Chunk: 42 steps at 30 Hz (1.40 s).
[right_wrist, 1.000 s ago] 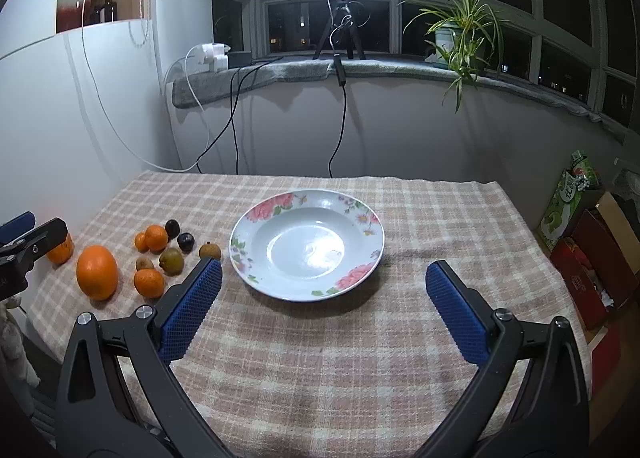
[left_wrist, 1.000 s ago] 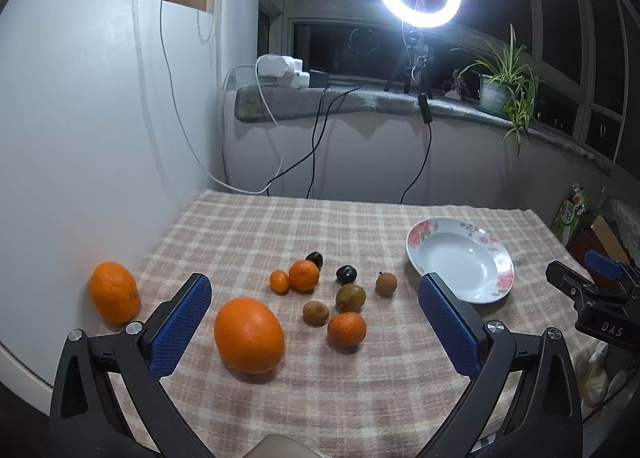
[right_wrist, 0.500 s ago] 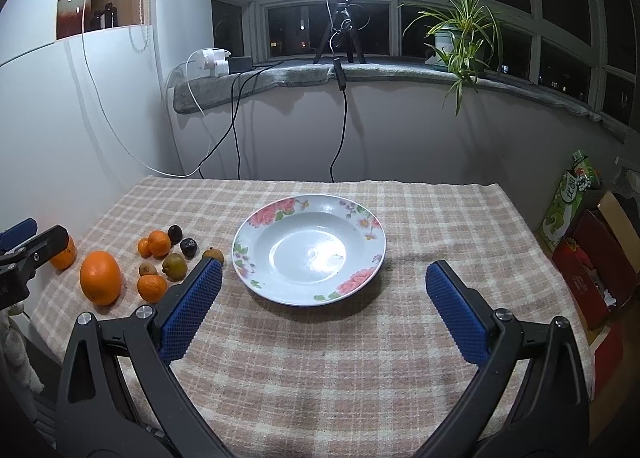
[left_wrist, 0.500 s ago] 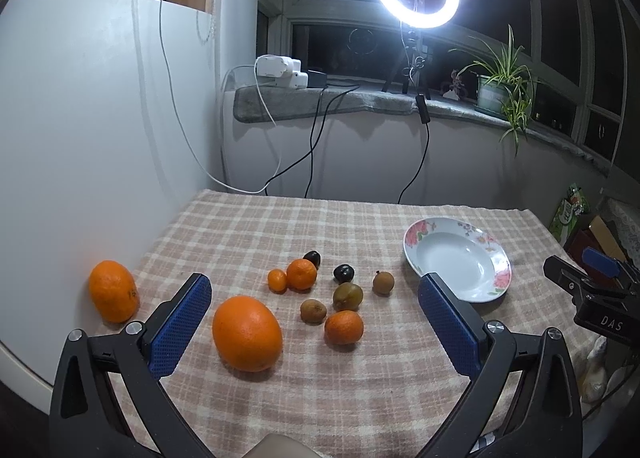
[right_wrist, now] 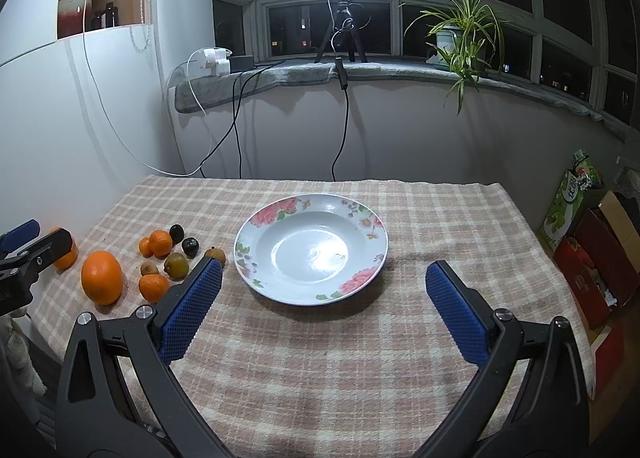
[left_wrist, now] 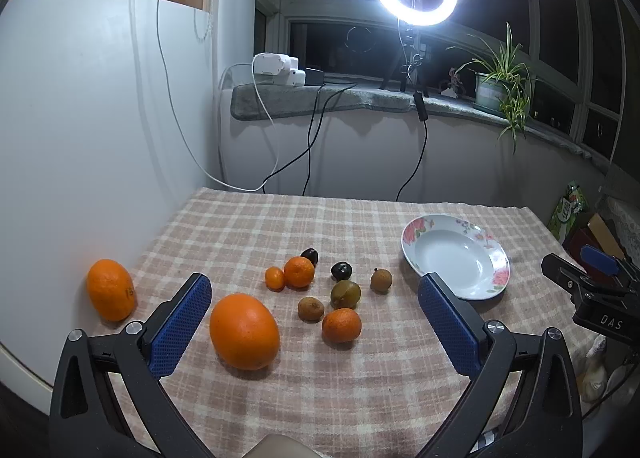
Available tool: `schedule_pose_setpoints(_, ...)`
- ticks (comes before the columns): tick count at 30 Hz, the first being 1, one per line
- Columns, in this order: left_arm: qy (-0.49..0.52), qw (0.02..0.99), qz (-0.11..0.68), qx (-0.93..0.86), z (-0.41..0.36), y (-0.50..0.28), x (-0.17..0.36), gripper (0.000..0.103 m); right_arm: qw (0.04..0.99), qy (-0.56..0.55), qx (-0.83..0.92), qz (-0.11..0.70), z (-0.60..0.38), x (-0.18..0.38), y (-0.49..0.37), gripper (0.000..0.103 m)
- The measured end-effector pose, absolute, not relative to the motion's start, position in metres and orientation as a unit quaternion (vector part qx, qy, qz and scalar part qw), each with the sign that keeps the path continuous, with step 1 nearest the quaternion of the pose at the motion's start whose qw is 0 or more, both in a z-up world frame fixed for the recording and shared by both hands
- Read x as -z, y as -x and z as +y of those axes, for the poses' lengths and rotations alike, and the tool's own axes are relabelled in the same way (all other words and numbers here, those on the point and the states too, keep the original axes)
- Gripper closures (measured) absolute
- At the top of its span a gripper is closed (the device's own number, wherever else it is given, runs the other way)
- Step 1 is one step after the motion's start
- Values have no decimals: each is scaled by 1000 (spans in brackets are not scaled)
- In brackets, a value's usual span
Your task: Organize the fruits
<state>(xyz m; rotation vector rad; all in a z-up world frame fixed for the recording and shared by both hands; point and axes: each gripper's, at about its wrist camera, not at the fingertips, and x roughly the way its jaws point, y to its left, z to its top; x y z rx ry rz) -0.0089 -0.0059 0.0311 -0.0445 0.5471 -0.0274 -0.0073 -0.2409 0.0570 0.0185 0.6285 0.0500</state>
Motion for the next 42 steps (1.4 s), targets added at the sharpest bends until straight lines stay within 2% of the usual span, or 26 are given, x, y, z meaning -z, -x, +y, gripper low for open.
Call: schedule_pose_setpoints(42,35,954,298,15,10,1,-12,0,943,0,-51,329,-230,-46,-1,0)
